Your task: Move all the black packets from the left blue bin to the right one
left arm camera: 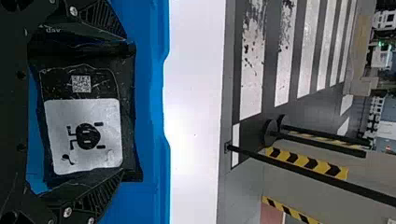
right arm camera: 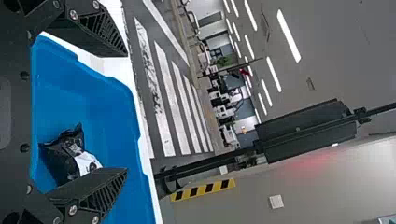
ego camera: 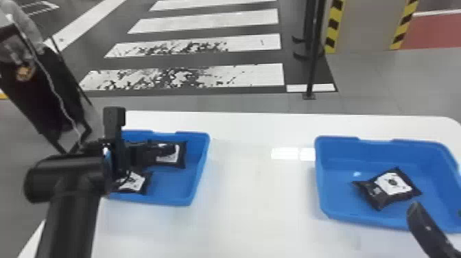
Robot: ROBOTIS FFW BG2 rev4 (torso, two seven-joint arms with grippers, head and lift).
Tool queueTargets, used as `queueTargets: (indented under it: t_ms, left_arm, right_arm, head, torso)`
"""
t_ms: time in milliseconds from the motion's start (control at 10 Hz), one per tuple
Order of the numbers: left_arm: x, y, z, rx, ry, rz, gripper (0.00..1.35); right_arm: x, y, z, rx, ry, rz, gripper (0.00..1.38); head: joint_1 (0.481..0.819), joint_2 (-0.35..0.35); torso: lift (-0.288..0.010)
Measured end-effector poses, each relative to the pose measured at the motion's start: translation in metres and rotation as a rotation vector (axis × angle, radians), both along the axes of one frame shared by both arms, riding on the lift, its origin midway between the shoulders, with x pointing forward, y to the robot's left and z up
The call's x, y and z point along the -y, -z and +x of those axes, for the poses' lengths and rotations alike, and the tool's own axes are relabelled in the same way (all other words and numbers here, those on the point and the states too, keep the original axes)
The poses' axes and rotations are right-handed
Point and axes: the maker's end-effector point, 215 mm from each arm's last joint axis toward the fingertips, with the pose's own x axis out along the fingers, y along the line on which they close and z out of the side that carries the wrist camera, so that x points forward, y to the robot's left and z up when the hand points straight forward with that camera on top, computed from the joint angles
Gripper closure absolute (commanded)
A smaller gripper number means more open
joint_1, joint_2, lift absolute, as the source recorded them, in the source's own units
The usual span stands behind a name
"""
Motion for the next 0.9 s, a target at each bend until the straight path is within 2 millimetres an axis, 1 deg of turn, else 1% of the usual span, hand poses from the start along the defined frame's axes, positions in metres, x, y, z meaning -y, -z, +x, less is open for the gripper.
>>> queueTargets:
  t_ms: [100,200,300,400,500,600,700,800,900]
  left_arm:
    - [0.003,0.006,0.003,-0.015,0.000,-0.009,0.22]
    - [0.003,0.010,0.005,-0.024,-0.004,-0.011,0.40]
    - [0.001,0.015,0.006,-0.035,-0.013,-0.005,0.69]
    - [0.000,0.020,0.007,-0.056,-0.015,0.005,0.94]
    - [0.001,0.025,0.008,-0.075,-0.013,0.025,1.14]
    - [0.001,0.032,0.004,-0.103,-0.012,0.042,1.13]
    - [0.001,0.038,-0.001,-0.134,0.001,0.067,1.24]
    - [0.000,0.040,-0.004,-0.148,0.014,0.091,1.21]
    - [-0.002,0.038,-0.003,-0.139,0.019,0.092,1.21]
  right_arm:
    - [0.000,0.003,0.000,-0.006,0.000,0.007,0.16]
    - [-0.001,0.005,0.000,-0.011,0.000,0.013,0.16]
    - [-0.001,0.007,0.000,-0.014,0.000,0.016,0.16]
    - [-0.001,0.008,0.000,-0.015,0.000,0.018,0.16]
    - [-0.001,0.008,0.001,-0.015,0.000,0.019,0.16]
    - [-0.002,0.009,0.000,-0.016,-0.002,0.023,0.16]
    - [-0.002,0.010,0.000,-0.019,-0.002,0.032,0.16]
    - [-0.002,0.011,-0.001,-0.021,-0.001,0.040,0.16]
    - [-0.002,0.011,-0.001,-0.023,-0.001,0.045,0.16]
  head:
    - [0.695,0.167]
    - [0.695,0.167]
    - [0.695,0.168]
    - [0.695,0.170]
    - [0.695,0.170]
    - [0.695,0.170]
    - [0.695,0.171]
    - [0.695,0.172]
    - [0.695,0.175]
  torso:
    - [-0.150]
    - [-0.150]
    - [-0.150]
    - [-0.150]
    - [-0.150]
    - [-0.150]
    - [-0.150]
    - [-0.150]
    - [-0.150]
